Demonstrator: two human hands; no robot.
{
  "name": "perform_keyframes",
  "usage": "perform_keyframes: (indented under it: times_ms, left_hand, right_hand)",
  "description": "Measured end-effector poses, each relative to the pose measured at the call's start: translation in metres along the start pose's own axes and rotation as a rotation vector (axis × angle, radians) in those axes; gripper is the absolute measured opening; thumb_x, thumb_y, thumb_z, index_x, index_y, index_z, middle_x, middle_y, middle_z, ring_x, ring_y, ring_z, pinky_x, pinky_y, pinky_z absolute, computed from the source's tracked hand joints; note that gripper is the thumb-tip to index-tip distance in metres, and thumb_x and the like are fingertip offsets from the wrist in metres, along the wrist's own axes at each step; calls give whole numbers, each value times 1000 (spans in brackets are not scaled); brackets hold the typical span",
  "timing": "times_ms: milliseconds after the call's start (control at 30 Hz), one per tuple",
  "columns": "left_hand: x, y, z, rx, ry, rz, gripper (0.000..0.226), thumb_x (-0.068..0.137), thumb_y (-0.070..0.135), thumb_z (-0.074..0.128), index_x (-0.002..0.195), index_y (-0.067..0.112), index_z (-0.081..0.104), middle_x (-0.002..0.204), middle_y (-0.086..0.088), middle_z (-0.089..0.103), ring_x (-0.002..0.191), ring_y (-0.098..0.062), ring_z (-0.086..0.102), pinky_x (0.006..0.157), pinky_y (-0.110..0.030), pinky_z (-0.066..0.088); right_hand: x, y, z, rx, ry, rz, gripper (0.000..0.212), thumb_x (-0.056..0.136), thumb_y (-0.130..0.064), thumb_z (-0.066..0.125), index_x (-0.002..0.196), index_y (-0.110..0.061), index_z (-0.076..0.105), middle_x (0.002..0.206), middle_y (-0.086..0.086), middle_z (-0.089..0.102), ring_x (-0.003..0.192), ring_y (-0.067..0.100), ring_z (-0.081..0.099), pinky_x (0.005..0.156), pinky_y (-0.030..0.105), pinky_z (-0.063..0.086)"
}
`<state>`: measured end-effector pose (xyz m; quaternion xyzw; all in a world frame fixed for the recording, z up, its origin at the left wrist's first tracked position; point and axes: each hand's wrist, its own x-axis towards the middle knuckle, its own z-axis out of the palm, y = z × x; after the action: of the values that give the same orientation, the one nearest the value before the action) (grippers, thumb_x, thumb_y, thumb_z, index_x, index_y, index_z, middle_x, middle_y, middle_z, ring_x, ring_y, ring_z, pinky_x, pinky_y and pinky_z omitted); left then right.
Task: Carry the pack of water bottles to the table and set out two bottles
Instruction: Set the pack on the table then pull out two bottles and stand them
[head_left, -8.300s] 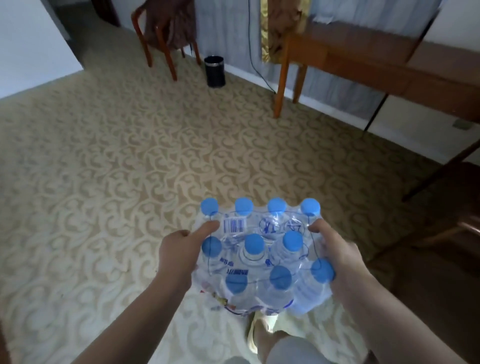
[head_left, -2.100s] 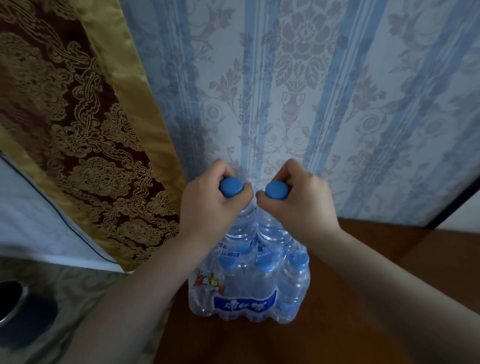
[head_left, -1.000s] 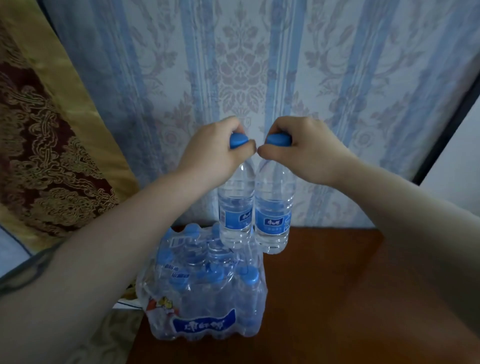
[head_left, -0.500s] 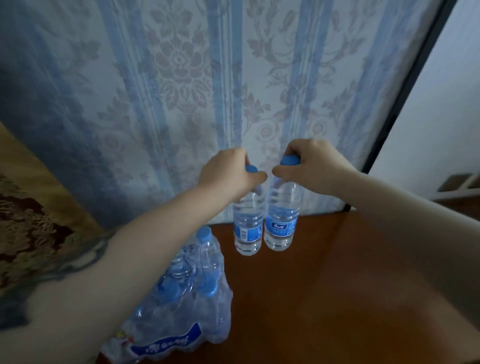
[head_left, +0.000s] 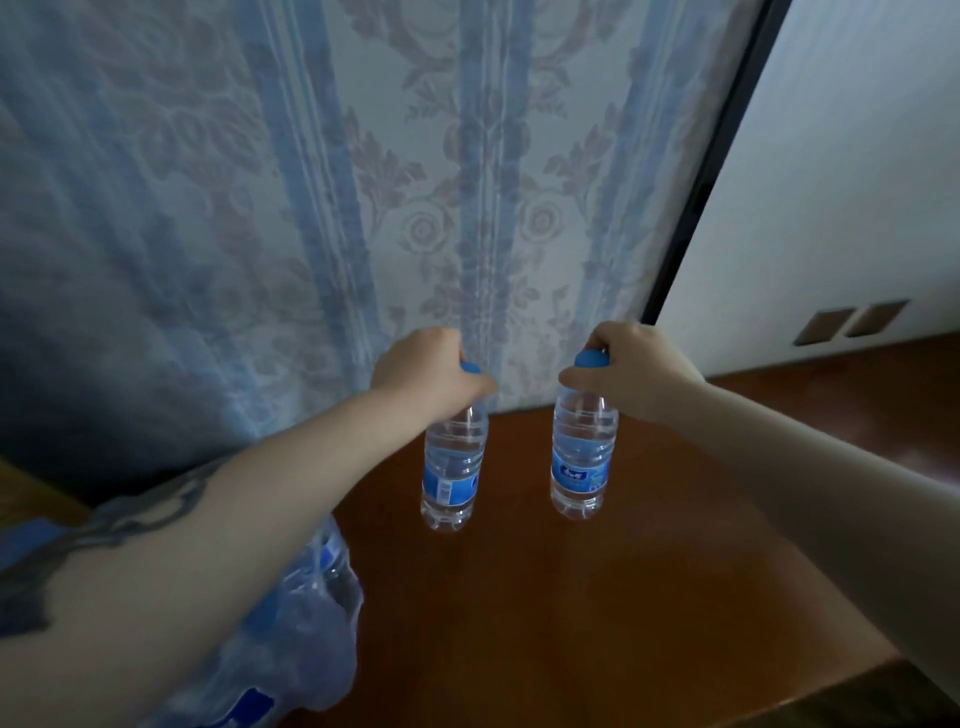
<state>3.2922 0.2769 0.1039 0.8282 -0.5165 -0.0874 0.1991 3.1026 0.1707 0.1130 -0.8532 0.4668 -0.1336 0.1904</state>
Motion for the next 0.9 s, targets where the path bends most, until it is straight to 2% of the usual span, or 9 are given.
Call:
perform_keyframes:
  times_ms: [167,267,300,367,467,667,733,833,900]
  left_hand:
    - [21,21,25,29,13,-107,35,75,46,72,84,14,61,81,-5,67,65,-18,59,55,-31,42]
    - [26,19,39,-49,52,-237,33,76,45,71,76,12,63,65,-9,72,40,-15,59,47,-27,44]
    - [28,21,44,-59,69,-261,35,77,45,70,76,10,64,61,-10,72,37,-15,59,46,-27,46]
    - [34,29,52,-35,94,-277,35,78,45,69,80,10,63,62,-10,71,48,-20,65,52,-33,52]
    - [50,36,58,53,83,-284,35,80,47,66,85,14,57,68,-5,65,62,-23,66,57,-34,49]
    - [87,19,61,131,100,-328,35,75,51,67,71,20,51,66,3,55,55,-11,48,45,-28,27]
    - [98,20,69,142,93,-309,37,75,50,69,70,19,48,66,2,53,54,-13,46,44,-28,25]
    - [111,22,81,166,57,-280,40,79,50,68,73,18,47,69,2,49,54,-13,44,44,-28,26]
    - [119,21,85,172,28,-281,40,81,52,66,76,17,48,73,1,54,57,-16,51,45,-28,29]
  right_hand:
    - [30,42,-7,24,-54,-80,27,79,-42,73,86,-21,57,77,-4,60,69,13,58,51,27,44]
    - [52,62,-5,44,-73,-156,28,80,-43,72,87,-21,56,78,-3,61,70,15,59,54,30,49]
    - [60,66,-3,57,-65,-167,28,80,-43,72,87,-22,55,78,-3,61,69,15,59,54,31,50]
    - [73,70,2,66,-55,-171,28,81,-42,71,87,-22,54,74,-6,58,65,12,56,51,28,46]
    - [91,72,12,61,-81,-173,29,81,-42,71,89,-21,53,69,-8,54,61,9,52,47,25,39]
    - [116,70,36,121,-104,-133,30,82,-44,71,91,-24,50,72,-9,53,61,5,49,44,23,35]
    - [123,66,42,102,-119,-128,30,83,-43,71,92,-23,50,75,-5,54,61,6,48,45,24,34]
    - [133,60,51,79,-130,-129,31,84,-43,70,93,-21,50,82,1,57,67,17,51,45,24,31]
    - [139,57,58,68,-133,-122,31,85,-43,69,94,-20,50,84,3,57,72,22,53,47,27,33]
